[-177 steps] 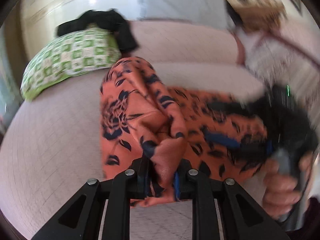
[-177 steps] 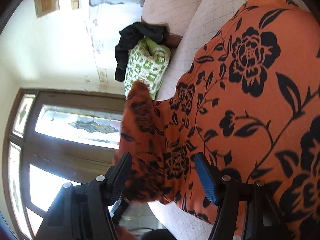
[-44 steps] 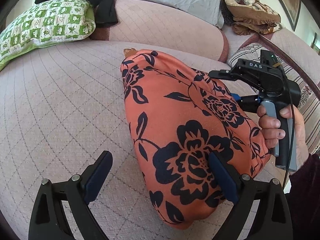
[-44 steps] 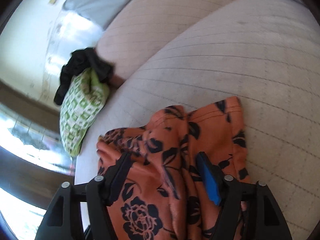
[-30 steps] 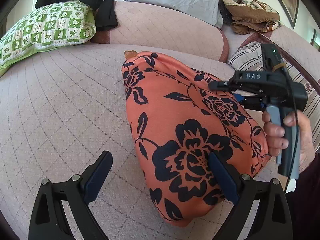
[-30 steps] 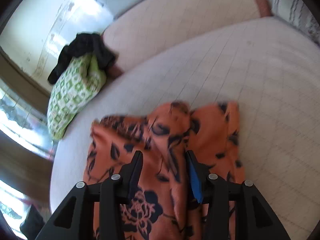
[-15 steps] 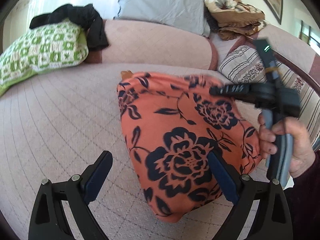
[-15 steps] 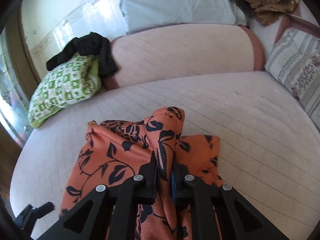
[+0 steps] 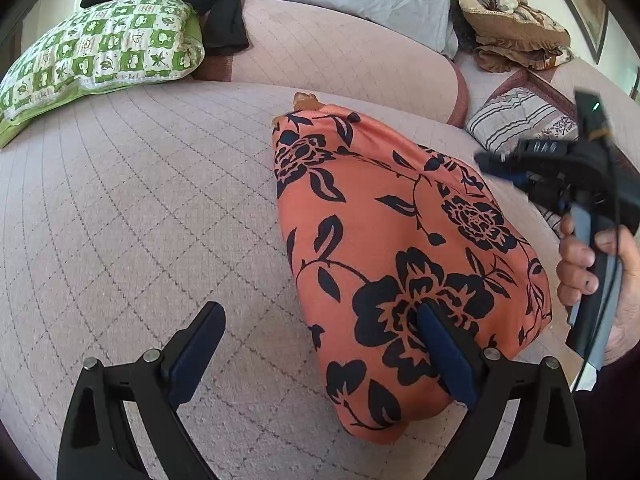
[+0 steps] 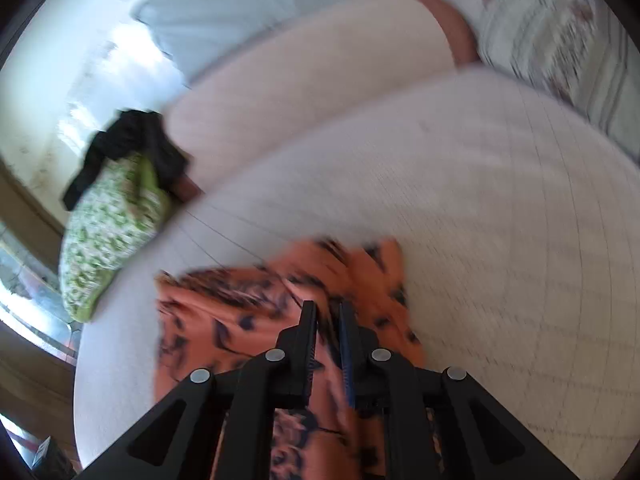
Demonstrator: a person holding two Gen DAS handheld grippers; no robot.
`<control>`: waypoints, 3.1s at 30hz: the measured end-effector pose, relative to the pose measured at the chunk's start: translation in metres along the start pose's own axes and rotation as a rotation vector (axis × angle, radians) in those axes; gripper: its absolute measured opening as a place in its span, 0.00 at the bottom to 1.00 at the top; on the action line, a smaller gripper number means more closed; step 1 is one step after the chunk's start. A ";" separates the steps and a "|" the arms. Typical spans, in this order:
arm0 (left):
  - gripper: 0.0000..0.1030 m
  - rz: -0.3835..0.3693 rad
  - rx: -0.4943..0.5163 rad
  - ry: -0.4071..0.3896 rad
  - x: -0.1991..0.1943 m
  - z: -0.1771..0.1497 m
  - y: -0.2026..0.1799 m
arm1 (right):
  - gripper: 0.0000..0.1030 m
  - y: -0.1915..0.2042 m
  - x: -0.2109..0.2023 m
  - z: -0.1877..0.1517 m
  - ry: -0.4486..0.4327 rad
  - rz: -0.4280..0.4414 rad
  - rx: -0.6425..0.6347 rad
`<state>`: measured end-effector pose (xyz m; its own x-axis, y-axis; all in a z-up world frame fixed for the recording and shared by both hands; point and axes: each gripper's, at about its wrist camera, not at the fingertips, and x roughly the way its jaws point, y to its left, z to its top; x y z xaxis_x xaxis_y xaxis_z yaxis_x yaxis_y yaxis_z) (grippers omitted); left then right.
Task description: Fold small clothes
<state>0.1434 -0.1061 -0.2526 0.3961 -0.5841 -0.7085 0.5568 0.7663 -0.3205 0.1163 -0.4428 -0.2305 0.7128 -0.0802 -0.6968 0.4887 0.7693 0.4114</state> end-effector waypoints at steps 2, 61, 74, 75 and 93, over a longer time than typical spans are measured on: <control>0.94 0.023 0.023 -0.014 0.000 -0.002 -0.004 | 0.12 0.018 -0.006 0.000 -0.029 0.056 -0.068; 1.00 0.045 0.006 0.077 0.011 -0.016 0.000 | 0.06 -0.019 0.009 -0.077 0.255 0.149 0.094; 1.00 0.073 0.088 0.067 0.014 -0.019 -0.006 | 0.05 -0.026 0.011 -0.082 0.231 0.190 0.091; 1.00 0.077 0.086 0.086 0.015 -0.016 -0.007 | 0.05 -0.026 0.010 -0.082 0.229 0.188 0.090; 1.00 0.152 0.151 0.137 0.037 0.025 -0.015 | 0.11 0.058 0.016 0.000 0.137 0.124 -0.077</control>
<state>0.1679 -0.1458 -0.2583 0.3865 -0.4153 -0.8235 0.6052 0.7880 -0.1133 0.1559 -0.3998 -0.2181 0.6876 0.1010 -0.7190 0.3579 0.8145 0.4567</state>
